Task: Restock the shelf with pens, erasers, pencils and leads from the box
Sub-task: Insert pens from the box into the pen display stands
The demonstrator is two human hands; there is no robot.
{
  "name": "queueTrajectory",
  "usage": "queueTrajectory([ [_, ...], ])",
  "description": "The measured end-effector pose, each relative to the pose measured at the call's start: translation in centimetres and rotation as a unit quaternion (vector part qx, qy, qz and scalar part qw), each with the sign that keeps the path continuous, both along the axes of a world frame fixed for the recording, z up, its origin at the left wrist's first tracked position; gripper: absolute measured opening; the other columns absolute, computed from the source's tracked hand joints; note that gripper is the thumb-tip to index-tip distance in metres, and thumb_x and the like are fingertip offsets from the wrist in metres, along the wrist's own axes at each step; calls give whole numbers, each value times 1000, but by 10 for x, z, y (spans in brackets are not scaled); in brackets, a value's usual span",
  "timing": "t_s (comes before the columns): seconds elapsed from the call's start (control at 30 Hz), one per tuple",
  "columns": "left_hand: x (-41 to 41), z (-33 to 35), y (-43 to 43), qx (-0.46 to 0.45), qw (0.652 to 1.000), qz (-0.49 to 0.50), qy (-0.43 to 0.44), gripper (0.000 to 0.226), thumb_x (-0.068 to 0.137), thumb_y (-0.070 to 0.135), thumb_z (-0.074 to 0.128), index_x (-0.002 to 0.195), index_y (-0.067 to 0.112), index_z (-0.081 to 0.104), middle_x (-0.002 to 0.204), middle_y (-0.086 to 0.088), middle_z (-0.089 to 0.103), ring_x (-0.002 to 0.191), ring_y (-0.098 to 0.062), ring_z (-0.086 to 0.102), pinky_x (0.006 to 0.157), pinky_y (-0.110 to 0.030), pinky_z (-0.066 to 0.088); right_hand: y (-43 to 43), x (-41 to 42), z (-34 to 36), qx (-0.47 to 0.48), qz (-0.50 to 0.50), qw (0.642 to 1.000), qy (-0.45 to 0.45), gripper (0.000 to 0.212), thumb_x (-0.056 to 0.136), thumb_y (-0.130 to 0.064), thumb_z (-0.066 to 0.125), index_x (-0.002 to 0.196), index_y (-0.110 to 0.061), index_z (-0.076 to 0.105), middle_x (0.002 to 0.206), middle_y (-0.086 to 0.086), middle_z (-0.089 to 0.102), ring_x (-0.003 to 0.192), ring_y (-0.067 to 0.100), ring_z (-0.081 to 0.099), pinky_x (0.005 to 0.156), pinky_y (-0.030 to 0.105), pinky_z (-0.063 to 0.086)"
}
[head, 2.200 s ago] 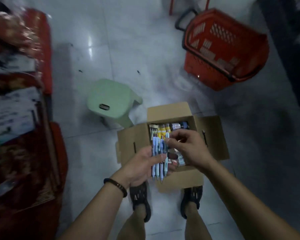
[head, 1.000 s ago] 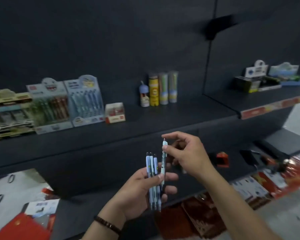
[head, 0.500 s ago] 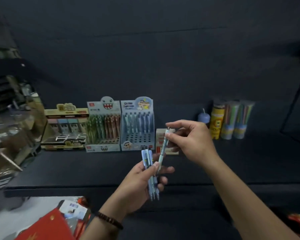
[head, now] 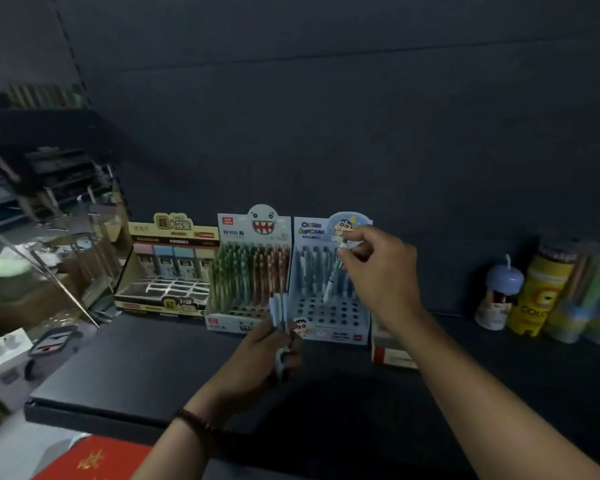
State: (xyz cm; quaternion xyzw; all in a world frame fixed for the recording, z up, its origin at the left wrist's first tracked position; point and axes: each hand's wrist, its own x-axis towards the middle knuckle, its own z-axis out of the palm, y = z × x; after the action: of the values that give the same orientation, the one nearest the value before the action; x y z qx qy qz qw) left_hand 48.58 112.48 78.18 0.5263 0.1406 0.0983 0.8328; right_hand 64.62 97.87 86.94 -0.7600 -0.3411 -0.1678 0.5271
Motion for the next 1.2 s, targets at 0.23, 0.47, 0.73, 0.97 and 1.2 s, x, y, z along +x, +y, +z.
queueTrajectory([
  [0.23, 10, -11, 50, 35, 999, -19, -13, 26, 109, 6, 51, 131, 3, 63, 102, -20, 70, 87, -31, 71, 85, -47, 61, 55, 1, -11, -49, -85, 995, -25, 17, 97, -19, 74, 113, -16, 79, 91, -3, 79, 78, 7, 69, 82, -3, 40],
  [0.47, 14, -18, 62, -9, 998, -31, -52, 32, 111, 9, 49, 140, 16, 62, 105, -23, 70, 98, -37, 70, 90, -47, 60, 88, 9, -24, -112, -135, 983, -60, 16, 94, -17, 72, 108, -15, 79, 90, 3, 80, 86, 24, 74, 79, 34, 59],
  [0.73, 14, -18, 62, -27, 998, -38, -52, 29, 110, 7, 51, 137, 6, 58, 110, -27, 74, 96, -38, 74, 94, -53, 60, 97, 21, -28, -263, -124, 956, -26, 16, 98, -23, 62, 101, -20, 78, 93, 6, 75, 95, 28, 68, 79, 41, 61],
  [0.97, 14, -13, 58, 65, 997, -27, -18, 26, 112, 21, 50, 136, 24, 60, 119, -14, 78, 93, -30, 76, 85, -46, 59, 80, 7, -16, -188, -74, 979, 20, 21, 102, -31, 63, 111, -25, 81, 83, -5, 77, 73, 12, 73, 75, 35, 64],
  [1.2, 32, 4, 33, -5, 997, -51, -60, 17, 104, 14, 62, 116, 14, 74, 97, -19, 71, 72, -20, 60, 58, -29, 44, 39, -30, -16, -29, 19, 990, 134, 15, 91, -33, 84, 106, -33, 80, 81, -13, 77, 66, 7, 75, 71, 30, 62],
])
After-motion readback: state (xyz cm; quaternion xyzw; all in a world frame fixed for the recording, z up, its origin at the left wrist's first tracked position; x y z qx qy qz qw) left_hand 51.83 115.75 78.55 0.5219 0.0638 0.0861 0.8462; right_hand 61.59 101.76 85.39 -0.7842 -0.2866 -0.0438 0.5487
